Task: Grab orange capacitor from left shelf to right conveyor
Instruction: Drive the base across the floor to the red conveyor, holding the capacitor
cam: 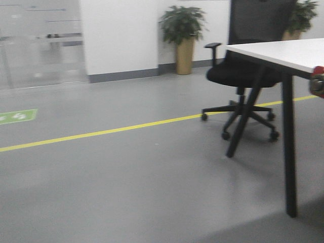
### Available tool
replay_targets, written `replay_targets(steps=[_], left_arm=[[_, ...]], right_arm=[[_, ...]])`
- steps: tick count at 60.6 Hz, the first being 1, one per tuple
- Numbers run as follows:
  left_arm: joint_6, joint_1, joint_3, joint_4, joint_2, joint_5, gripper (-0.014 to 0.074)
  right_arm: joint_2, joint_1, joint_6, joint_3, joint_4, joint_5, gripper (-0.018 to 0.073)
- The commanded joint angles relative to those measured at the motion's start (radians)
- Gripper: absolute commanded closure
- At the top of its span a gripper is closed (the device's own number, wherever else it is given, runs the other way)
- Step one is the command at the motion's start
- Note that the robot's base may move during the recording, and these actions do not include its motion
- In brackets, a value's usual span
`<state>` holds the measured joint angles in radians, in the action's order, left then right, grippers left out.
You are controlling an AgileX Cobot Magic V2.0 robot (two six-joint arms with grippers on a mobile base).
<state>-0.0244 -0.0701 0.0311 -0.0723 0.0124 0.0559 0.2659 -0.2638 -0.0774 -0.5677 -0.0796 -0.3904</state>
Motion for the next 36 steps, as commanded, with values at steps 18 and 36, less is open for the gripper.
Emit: replay_targets(steps=[18, 36], left_arm=[[0.000, 0.000, -0.004, -0.002, 0.011, -0.085, 0.0723], [0.000, 0.000, -0.004, -0.002, 0.011, -0.085, 0.0723]], right_arm=[[0.012, 0.001, 0.003, -0.029, -0.010, 0.093, 0.0417], [0.012, 0.001, 0.003, -0.029, -0.010, 0.093, 0.0417]])
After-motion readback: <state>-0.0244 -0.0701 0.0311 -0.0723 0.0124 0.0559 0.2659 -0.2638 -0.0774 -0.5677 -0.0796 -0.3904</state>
